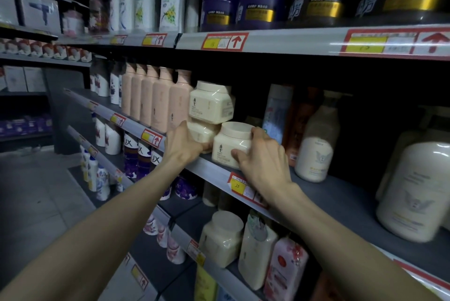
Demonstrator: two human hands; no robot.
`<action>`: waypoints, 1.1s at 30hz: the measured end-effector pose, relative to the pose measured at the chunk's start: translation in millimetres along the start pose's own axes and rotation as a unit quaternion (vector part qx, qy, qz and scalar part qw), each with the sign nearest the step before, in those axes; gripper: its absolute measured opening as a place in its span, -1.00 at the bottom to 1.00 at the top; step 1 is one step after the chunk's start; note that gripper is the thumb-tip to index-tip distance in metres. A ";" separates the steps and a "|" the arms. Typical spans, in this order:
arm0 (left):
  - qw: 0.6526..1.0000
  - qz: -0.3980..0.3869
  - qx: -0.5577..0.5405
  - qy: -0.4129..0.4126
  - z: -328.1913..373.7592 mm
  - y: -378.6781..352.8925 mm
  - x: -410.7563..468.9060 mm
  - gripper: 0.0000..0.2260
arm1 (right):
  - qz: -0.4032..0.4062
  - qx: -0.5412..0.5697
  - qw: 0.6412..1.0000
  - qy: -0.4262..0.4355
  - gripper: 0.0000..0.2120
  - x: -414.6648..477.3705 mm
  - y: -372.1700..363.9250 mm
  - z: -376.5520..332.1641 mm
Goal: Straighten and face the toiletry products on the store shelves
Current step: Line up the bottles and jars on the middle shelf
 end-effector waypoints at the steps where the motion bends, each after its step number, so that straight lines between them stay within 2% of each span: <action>1: 1.000 -0.002 0.002 -0.006 0.0 2.5 -1.3 -0.31 | 0.002 0.006 1.000 0.001 -0.50 0.5 -1.1 -0.2; 5: 0.999 -0.013 -0.005 -0.030 0.1 7.0 -5.3 -0.35 | 0.005 0.043 0.999 0.018 -0.40 4.1 -7.5 -4.4; 7: 0.999 -0.018 -0.031 -0.024 0.6 8.3 -5.8 -0.42 | 0.002 0.083 0.996 -0.008 -0.38 5.6 -11.2 3.2; 8: 0.998 -0.021 -0.056 -0.017 2.6 9.8 -6.2 -0.39 | 0.002 0.106 0.994 -0.032 -0.39 5.6 -13.1 10.0; 10: 0.995 -0.022 -0.101 -0.016 11.0 11.2 -3.3 -0.16 | -0.004 0.131 0.988 -0.077 -0.44 3.5 -19.7 20.5; 12: 0.993 -0.007 -0.116 -0.023 20.0 11.8 0.5 -0.05 | -0.012 0.124 0.988 -0.091 -0.46 1.5 -25.2 21.9; 17: 0.994 0.016 -0.105 -0.009 19.8 9.9 8.0 -0.06 | -0.011 0.092 0.991 -0.098 -0.47 3.7 -26.1 12.6; 22: 0.995 -0.002 -0.099 0.000 10.4 4.5 24.7 -0.03 | -0.009 0.069 0.994 -0.087 -0.44 2.9 -29.0 5.0; 26: 0.994 -0.023 -0.102 0.017 0.4 -0.2 34.5 0.08 | -0.024 0.082 0.992 -0.091 -0.47 2.2 -27.7 9.7; 28: 0.993 -0.026 -0.116 0.025 4.4 3.1 24.6 0.07 | -0.022 0.092 0.991 -0.090 -0.52 -4.2 -19.9 11.8; 31: 0.990 0.018 -0.135 0.040 11.7 19.4 -8.8 0.04 | 0.036 0.159 0.984 -0.066 -0.61 -38.1 8.5 8.2; 33: 0.978 0.099 -0.185 0.020 10.3 34.1 -43.2 -0.26 | 0.063 0.230 0.970 -0.048 -0.71 -80.4 19.5 5.6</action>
Point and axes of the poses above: each hand's wrist, its own x-axis towards the middle knuckle, its own y-axis out of the back of the hand, z = x × y, the point moved 10 cm from there along x, towards the middle knuckle, and after that the axes turned 2 degrees about -y, right-handed, at the moved point
